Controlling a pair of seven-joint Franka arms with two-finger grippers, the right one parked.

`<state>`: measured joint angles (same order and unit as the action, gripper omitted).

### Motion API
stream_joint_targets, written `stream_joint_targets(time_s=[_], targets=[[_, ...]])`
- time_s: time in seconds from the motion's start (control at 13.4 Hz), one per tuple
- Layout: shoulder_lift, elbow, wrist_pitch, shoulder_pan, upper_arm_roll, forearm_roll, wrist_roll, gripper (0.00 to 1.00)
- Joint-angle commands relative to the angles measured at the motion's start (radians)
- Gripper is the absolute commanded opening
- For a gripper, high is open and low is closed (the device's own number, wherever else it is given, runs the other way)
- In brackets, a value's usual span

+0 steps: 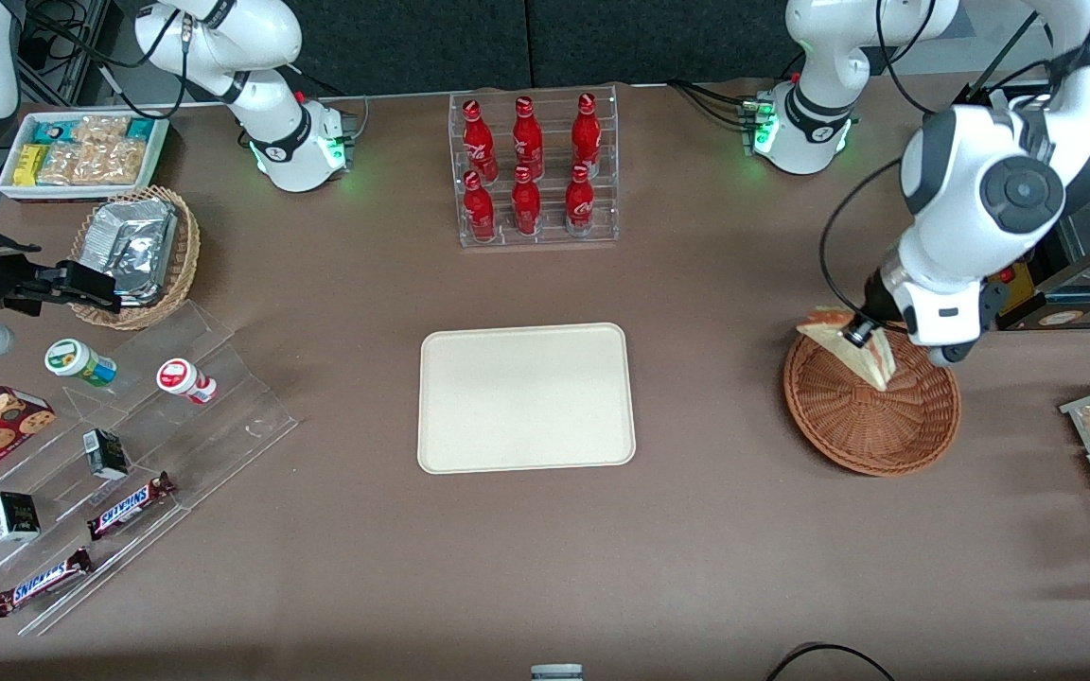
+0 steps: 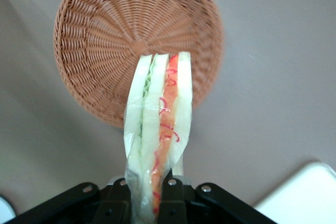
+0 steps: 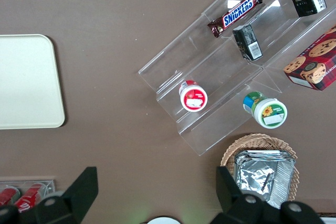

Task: Place sandwich from basket to tray
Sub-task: 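Close the left gripper on the sandwich and lift it, then carry the sandwich with the left gripper over the cream tray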

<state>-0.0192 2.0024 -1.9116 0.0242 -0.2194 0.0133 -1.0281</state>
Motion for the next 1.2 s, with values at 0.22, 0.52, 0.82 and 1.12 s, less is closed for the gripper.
stream_joint_targets(time_s=[0.22,0.52,0.82,1.12], targets=[[0.126,-0.255,0.120,-0.001,-0.262,0.010,-0.050,0.00],[0.351,-0.382,0.112,0.185,-0.336,0.196,-0.070,0.00],[0.553,-0.458,-0.036,0.286,-0.334,0.280,-0.069,0.00],[0.659,-0.476,-0.115,0.338,-0.330,0.388,-0.084,0.00]])
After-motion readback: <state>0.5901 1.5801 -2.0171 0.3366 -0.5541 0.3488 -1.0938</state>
